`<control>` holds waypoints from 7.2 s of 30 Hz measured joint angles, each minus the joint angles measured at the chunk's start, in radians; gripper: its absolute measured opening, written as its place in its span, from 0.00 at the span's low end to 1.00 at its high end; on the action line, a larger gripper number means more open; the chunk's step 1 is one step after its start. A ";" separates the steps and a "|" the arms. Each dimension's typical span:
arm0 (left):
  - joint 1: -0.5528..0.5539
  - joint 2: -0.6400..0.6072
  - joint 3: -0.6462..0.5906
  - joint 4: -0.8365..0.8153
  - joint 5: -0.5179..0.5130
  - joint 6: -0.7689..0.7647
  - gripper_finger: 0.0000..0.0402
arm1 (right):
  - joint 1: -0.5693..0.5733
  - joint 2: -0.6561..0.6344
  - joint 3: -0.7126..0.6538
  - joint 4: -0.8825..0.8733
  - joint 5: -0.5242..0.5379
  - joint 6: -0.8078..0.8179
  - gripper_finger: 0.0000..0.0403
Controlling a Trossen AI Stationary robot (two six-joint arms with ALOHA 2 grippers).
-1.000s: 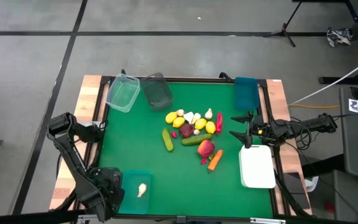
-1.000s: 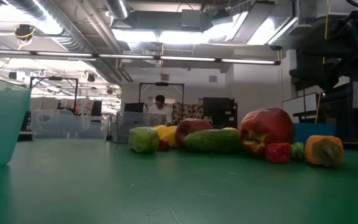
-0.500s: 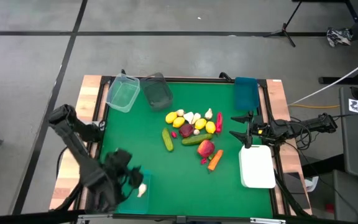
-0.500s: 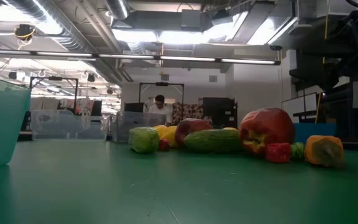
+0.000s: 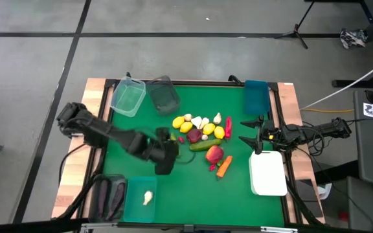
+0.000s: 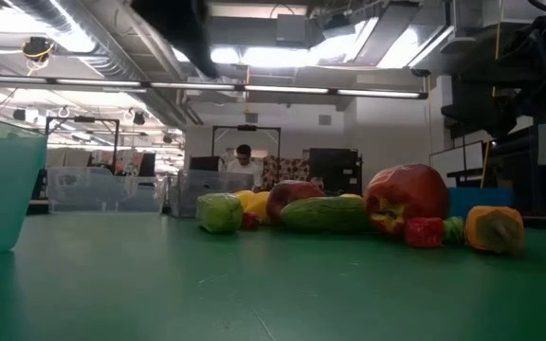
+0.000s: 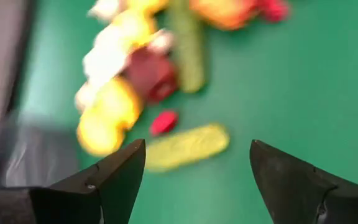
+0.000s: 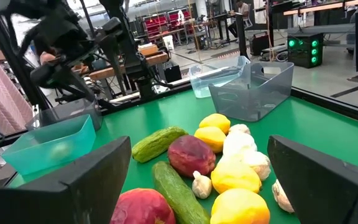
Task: Sort produce into baskets
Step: Put the cucumber into the top black bin
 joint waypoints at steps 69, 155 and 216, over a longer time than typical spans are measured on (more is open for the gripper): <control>0.344 0.129 -0.350 0.437 0.479 0.606 0.38 | 0.000 0.000 -0.001 0.013 0.023 0.004 0.93; 0.924 -0.059 -0.137 0.316 0.649 0.231 0.65 | 0.000 0.000 0.000 0.007 0.027 -0.027 0.93; 0.293 0.323 -0.025 0.500 0.186 0.050 0.56 | 0.000 0.000 0.000 0.003 -0.009 -0.019 0.93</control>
